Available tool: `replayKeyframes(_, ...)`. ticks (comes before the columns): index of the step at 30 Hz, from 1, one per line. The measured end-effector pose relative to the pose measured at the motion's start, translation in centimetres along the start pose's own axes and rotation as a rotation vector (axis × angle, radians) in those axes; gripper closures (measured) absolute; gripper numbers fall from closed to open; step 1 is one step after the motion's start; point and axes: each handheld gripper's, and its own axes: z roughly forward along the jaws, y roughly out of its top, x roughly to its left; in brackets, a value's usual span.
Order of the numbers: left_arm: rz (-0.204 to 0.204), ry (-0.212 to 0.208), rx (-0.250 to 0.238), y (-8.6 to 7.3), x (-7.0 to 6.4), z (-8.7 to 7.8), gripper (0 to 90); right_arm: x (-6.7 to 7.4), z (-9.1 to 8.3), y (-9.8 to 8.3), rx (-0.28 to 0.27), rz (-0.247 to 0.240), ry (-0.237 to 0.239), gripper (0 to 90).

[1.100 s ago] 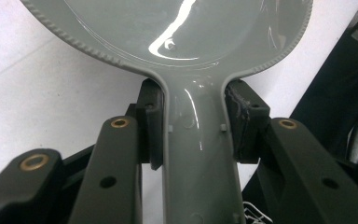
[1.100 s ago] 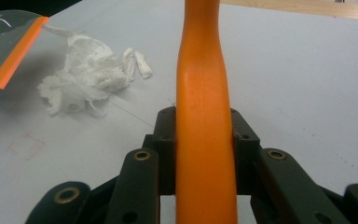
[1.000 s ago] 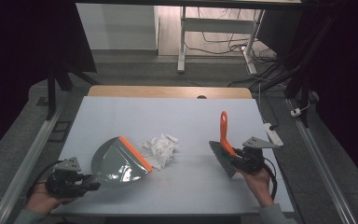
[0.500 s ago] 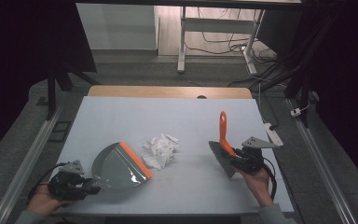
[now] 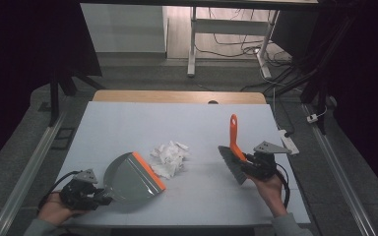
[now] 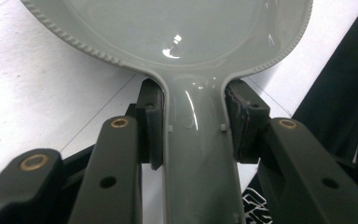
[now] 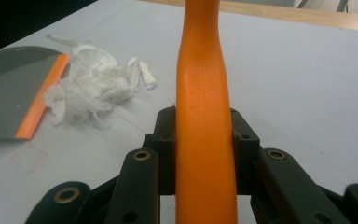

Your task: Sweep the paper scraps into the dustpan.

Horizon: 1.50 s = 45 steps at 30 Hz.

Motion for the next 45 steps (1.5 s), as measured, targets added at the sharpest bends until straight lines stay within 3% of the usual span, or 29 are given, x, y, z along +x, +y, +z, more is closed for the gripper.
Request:
replayKeyframes(14,-0.005,-0.008,0.004,0.3,0.1,0.4,61.9,1.1,2.7,2.1,0.003,-0.028,0.013,70.3)
replayKeyframes(24,-0.013,-0.021,0.004,0.2,0.2,0.5,61.9,1.5,4.5,3.0,0.018,-0.005,0.001,70.3)
replayKeyframes(45,-0.018,-0.027,0.002,0.3,0.3,0.8,61.9,3.1,10.4,5.1,0.068,0.008,0.009,70.4)
